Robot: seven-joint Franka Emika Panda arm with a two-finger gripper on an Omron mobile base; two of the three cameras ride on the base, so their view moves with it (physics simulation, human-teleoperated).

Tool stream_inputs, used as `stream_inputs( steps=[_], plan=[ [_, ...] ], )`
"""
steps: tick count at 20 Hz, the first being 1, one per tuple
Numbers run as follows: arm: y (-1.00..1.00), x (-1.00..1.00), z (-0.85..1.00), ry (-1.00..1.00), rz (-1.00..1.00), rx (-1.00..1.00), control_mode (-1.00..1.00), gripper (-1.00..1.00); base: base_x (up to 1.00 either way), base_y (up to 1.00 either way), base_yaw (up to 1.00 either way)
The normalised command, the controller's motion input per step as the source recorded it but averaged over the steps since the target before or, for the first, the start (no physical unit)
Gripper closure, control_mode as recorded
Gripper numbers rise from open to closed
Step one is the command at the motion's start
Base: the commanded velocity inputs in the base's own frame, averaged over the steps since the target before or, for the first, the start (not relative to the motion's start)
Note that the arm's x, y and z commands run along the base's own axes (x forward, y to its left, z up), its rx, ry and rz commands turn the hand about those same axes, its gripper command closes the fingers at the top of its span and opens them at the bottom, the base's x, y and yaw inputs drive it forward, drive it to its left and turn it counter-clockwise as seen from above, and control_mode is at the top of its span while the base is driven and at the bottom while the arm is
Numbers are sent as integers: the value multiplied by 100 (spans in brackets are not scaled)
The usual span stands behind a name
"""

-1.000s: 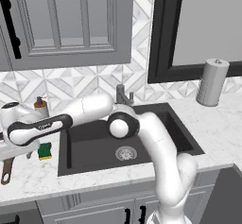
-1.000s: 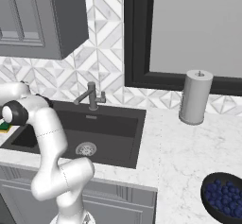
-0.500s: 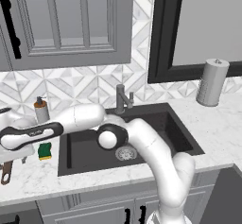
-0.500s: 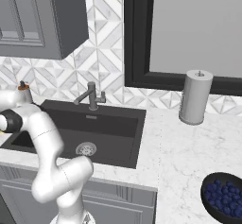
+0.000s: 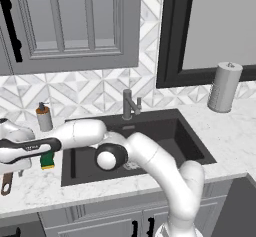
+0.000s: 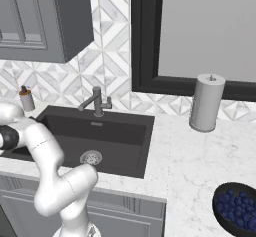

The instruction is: Pick the pan and sponge and place them into the sink. Then turn on the water.

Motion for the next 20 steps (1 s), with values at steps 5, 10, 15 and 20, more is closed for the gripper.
stream_inputs(
  steps=[5, 10, 15, 20],
  plan=[
    [8, 0, -30, 0, -7, 0, -100, 100, 0, 0, 0],
    [0, 0, -6, 1, -1, 0, -100, 100, 0, 0, 0],
    [-47, -4, -2, -2, 0, 0, -100, 100, 0, 0, 0],
    [-84, -4, 0, -3, 0, 0, -100, 100, 0, 0, 0]
  ],
)
